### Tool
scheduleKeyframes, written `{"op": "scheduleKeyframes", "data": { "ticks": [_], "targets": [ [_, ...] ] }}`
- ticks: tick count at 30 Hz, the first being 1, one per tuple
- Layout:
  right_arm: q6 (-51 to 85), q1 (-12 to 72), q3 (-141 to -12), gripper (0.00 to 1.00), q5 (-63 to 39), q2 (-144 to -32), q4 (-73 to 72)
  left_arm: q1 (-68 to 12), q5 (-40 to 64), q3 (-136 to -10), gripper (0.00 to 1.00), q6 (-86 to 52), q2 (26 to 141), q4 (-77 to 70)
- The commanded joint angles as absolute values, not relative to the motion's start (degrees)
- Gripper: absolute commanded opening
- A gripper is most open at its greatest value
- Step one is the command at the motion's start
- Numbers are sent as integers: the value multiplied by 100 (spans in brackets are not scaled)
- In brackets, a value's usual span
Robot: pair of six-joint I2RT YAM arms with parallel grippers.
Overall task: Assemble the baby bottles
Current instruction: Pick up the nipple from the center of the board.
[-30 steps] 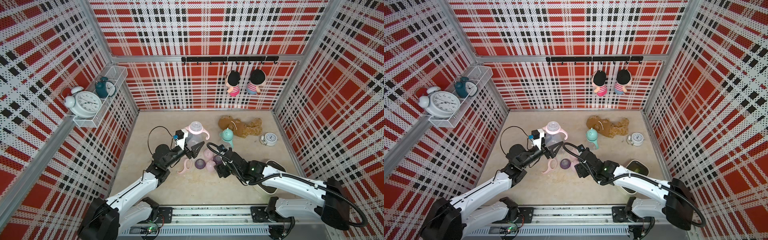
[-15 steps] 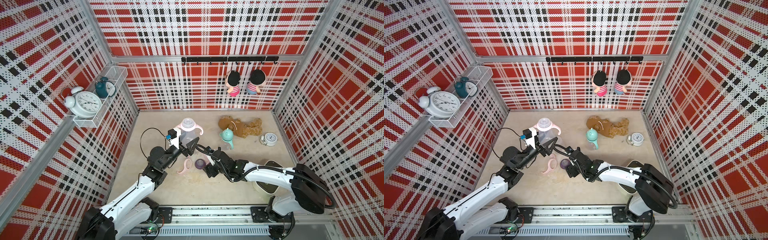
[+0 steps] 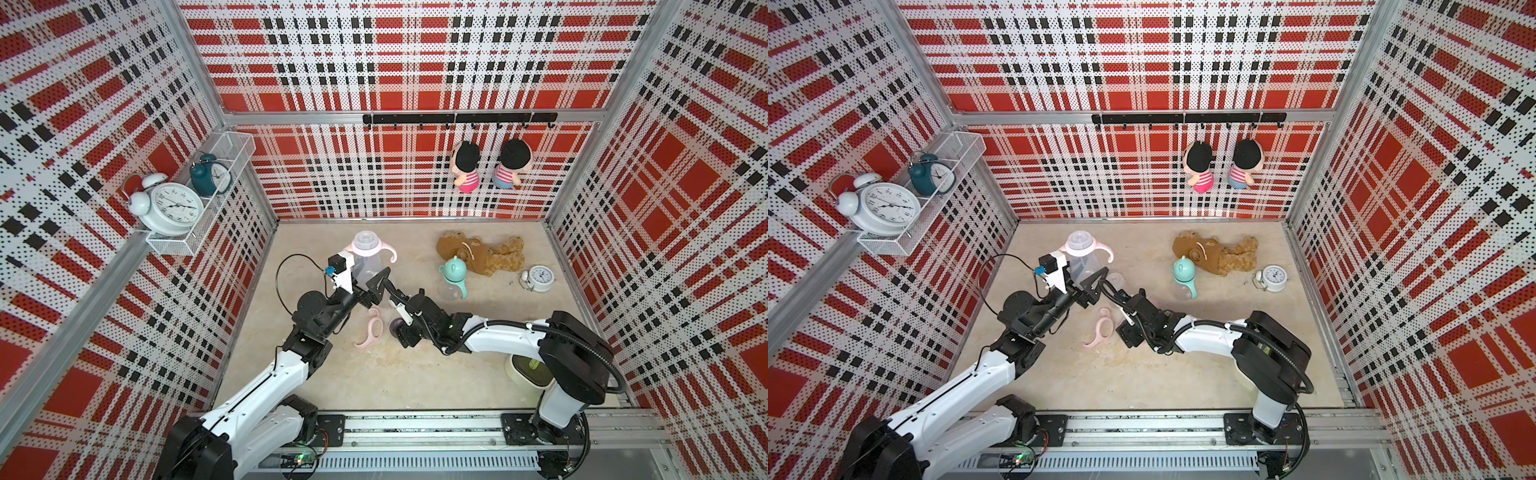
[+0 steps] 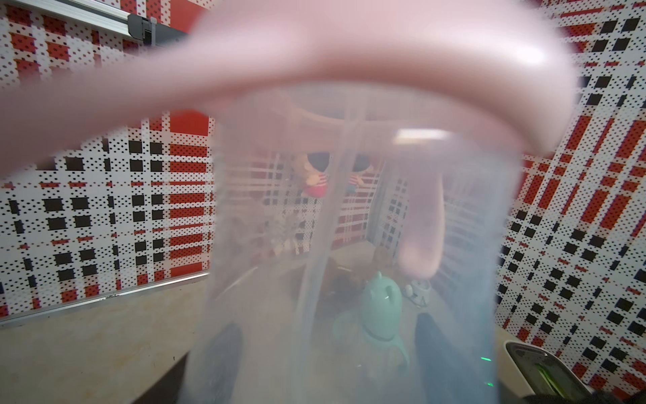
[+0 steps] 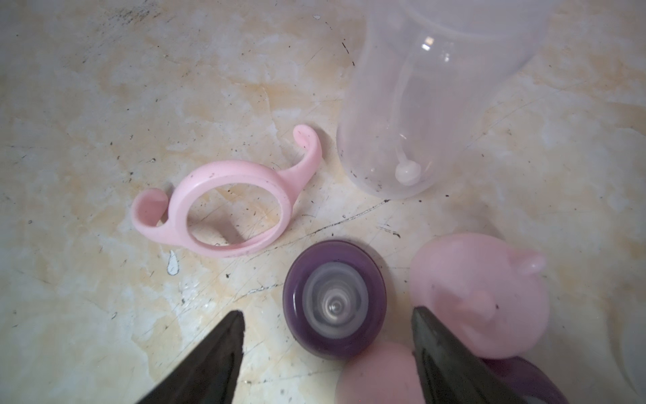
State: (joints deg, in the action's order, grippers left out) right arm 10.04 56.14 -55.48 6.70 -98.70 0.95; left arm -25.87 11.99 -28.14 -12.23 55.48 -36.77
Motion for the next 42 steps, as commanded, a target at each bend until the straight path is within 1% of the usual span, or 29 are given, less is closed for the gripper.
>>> {"op": "scheduleKeyframes", "data": {
  "ticks": [1,20,25,30,36,42],
  "targets": [
    [822,5639,-5693,77,735,-10151,-44,-2621,1433,-2883,0,-1257,5559,-3784],
    [668,5643,-5946,74,493,-10946,-138,-2619,1459,-2891,0,-1239,5592,-3779],
    [611,5651,-6027,68,522,-11125,16,-2617,1472,-2909,0,-1239,5614,-3779],
    [530,5682,-6021,64,670,-11151,229,-2616,1482,-2918,0,-1230,5626,-3779],
    [363,5790,-5923,63,963,-11037,565,-2619,1485,-2918,0,-1230,5612,-3779],
    [204,5788,-5636,61,998,-10785,699,-2617,1485,-2927,0,-1222,5615,-3774]
  ]
}}
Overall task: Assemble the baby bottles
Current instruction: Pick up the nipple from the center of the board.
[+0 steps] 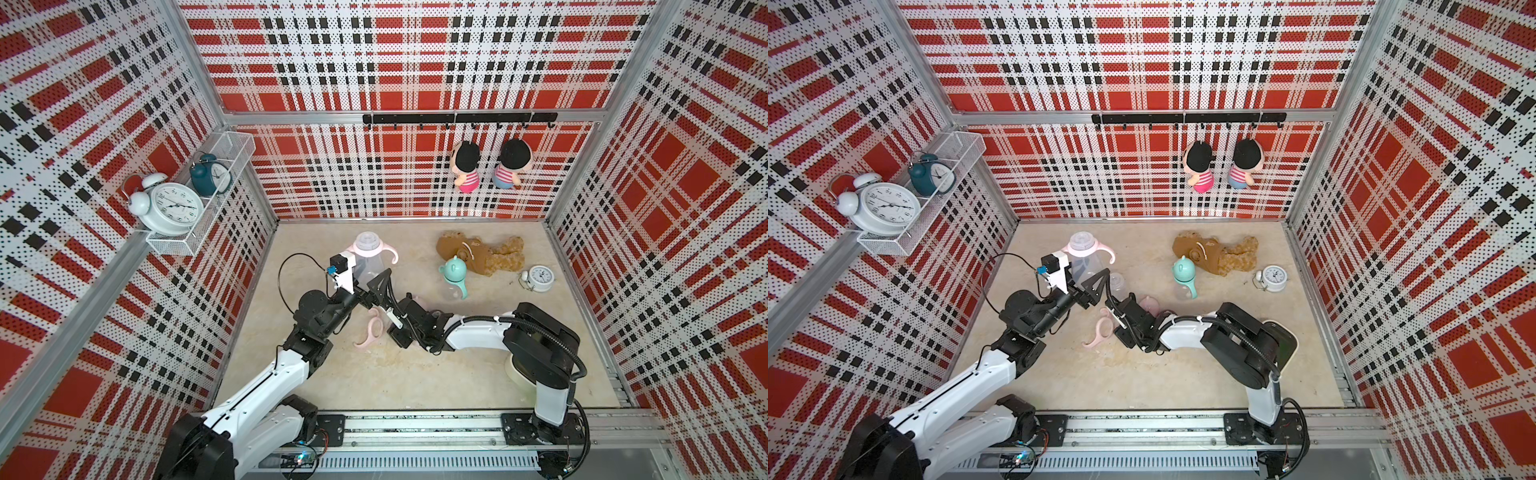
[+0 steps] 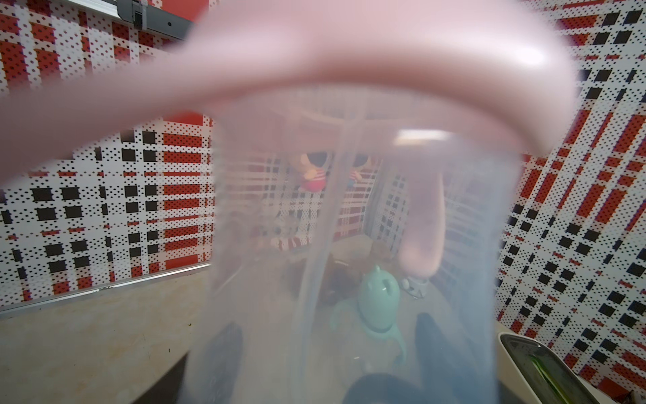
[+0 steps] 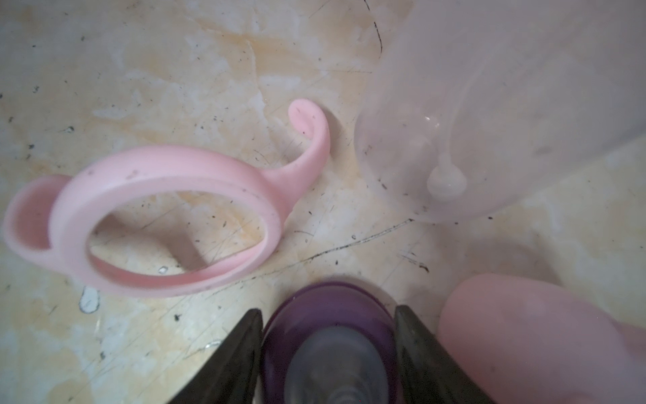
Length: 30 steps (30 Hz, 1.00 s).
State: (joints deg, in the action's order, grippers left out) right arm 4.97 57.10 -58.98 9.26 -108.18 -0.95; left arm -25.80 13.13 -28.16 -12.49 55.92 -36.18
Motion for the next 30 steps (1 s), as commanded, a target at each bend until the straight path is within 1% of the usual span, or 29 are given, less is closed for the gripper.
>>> {"op": "scheduleKeyframes", "data": {
  "ticks": [1,9,10,14,17,25,30],
  "targets": [
    [210,5791,-5619,60,1016,-10767,742,-2618,1485,-2927,0,-1222,5625,-3771],
    [246,5784,-5294,60,834,-10457,1165,-2619,1477,-2926,0,-1204,5634,-3762],
    [255,5786,-5283,61,767,-10429,1230,-2614,1477,-2931,0,-1203,5635,-3762],
    [375,5787,-5396,72,455,-10371,1538,-2616,1459,-2927,0,-1204,5663,-3762],
    [423,5784,-5628,77,316,-10416,1871,-2617,1472,-2936,0,-1204,5685,-3762],
    [308,5783,-6190,77,135,-10817,2633,-2603,1488,-2927,0,-1204,5662,-3762],
    [247,5768,-6242,76,172,-10882,2703,-2606,1485,-2909,0,-1204,5651,-3761]
  ]
}}
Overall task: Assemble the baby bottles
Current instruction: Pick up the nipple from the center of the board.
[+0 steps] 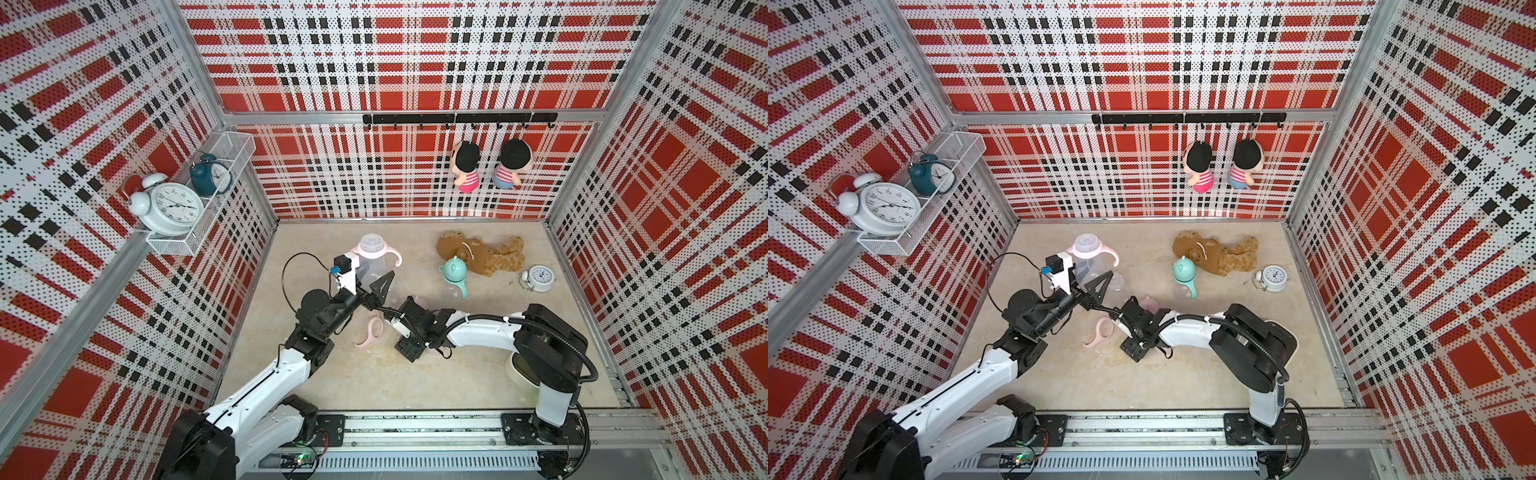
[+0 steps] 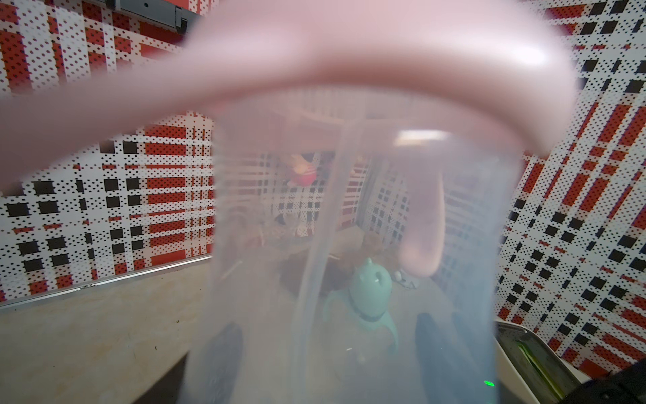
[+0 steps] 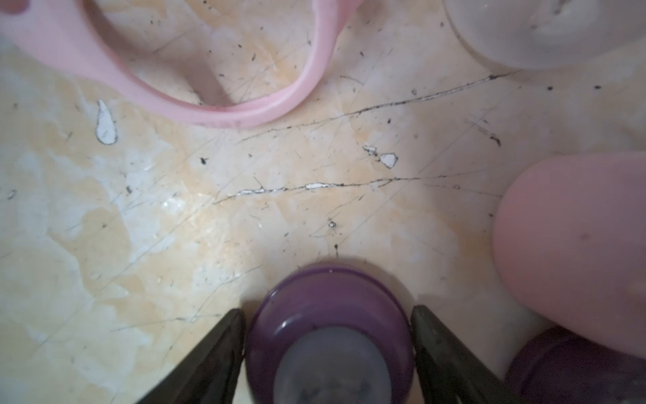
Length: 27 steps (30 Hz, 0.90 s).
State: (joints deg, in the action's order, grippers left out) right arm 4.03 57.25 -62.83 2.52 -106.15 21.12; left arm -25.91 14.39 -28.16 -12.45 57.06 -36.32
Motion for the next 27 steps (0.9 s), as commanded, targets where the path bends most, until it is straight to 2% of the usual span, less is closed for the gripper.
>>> {"op": "scheduleKeyframes", "data": {
  "ticks": [1,10,19,27],
  "targets": [
    [250,5779,-6257,75,167,-10889,2722,-2610,1485,-2909,0,-1204,5654,-3759],
    [265,5773,-6324,61,252,-10726,2853,-2593,1485,-2900,0,-1177,5668,-3761],
    [398,6001,-6134,61,180,-9852,2858,-2356,1670,-3118,0,-1371,5987,-3766],
    [835,6060,-5397,60,-96,-8629,2637,-2180,1886,-3217,0,-1510,6245,-3938]
  ]
}}
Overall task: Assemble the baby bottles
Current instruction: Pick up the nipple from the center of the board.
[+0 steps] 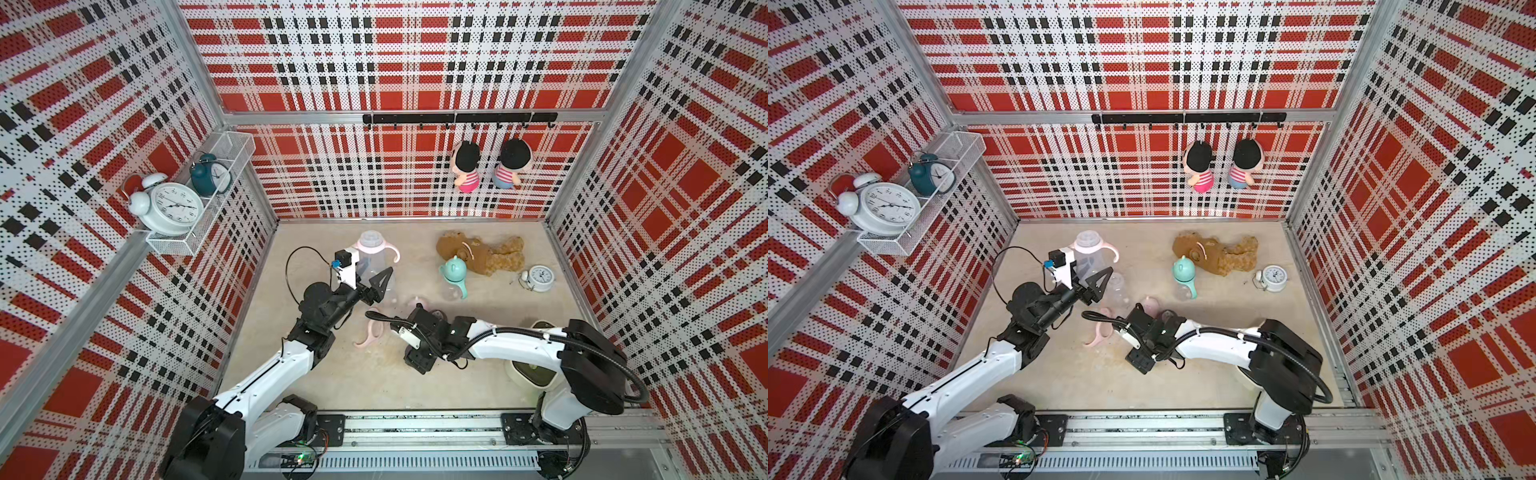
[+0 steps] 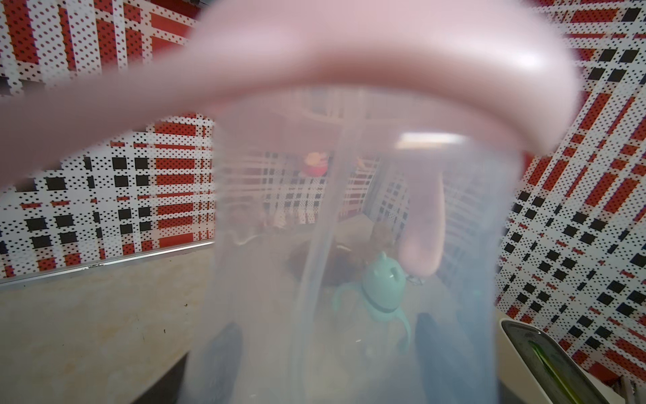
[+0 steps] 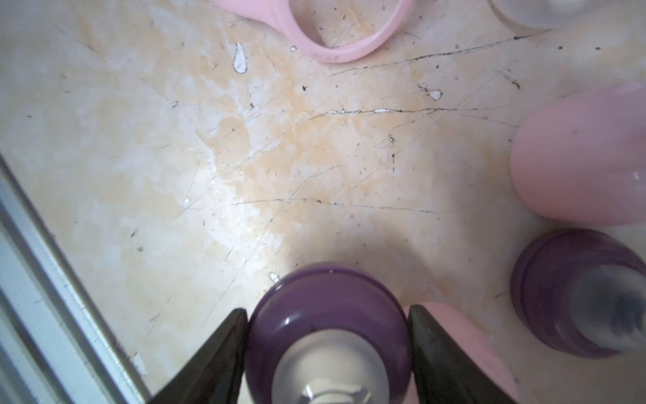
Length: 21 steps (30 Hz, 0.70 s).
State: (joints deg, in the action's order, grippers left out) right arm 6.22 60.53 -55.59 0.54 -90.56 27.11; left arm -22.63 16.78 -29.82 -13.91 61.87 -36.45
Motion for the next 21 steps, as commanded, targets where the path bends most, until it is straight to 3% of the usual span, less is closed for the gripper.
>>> {"op": "scheduleKeyframes", "data": {
  "ticks": [1,9,21],
  "targets": [
    [895,6064,-5344,60,-92,-8481,2637,-2175,1914,-3217,0,-1534,6280,-3967],
    [1134,5634,-5495,60,-162,-7329,3183,-2266,2125,-2909,0,-1434,6521,-4347],
    [1239,5102,-7737,62,-554,-7065,5210,-3326,1572,-2187,0,-538,6416,-4447]
  ]
}}
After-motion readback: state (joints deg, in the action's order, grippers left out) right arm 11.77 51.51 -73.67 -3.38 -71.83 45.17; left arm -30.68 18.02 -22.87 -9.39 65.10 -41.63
